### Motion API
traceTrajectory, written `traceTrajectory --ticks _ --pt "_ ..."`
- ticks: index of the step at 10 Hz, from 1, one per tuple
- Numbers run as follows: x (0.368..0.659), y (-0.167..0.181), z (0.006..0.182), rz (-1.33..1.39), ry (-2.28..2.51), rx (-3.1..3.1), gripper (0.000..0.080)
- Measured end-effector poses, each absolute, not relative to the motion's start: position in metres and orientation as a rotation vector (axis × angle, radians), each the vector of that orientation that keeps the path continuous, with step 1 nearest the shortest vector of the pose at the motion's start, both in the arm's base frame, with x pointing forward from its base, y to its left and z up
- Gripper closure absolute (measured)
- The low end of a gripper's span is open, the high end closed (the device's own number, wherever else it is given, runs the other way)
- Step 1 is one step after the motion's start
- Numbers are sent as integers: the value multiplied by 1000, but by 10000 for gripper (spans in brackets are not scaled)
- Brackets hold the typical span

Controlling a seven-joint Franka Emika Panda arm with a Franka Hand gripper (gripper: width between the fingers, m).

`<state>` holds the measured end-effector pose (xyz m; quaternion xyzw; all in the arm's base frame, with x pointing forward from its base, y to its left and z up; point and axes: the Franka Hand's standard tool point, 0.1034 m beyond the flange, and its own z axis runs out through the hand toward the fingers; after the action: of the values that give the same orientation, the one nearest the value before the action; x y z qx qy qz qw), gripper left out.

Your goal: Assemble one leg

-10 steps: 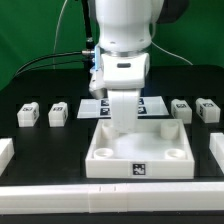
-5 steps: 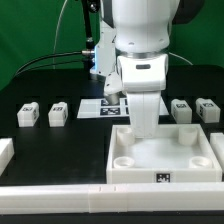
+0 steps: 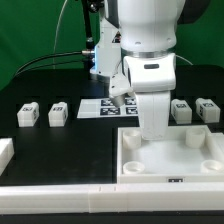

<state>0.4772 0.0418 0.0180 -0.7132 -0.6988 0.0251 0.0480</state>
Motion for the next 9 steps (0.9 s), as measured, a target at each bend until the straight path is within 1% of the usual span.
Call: traceTrajectory --ticks 3,6,7,9 --pt "484 42 17 76 -2093 -2212 735" --pt "481 36 14 73 -2078 -2227 735" --pt "481 36 14 76 -2070 -2232 547" --pt "480 37 14 76 -2068 -2234 271"
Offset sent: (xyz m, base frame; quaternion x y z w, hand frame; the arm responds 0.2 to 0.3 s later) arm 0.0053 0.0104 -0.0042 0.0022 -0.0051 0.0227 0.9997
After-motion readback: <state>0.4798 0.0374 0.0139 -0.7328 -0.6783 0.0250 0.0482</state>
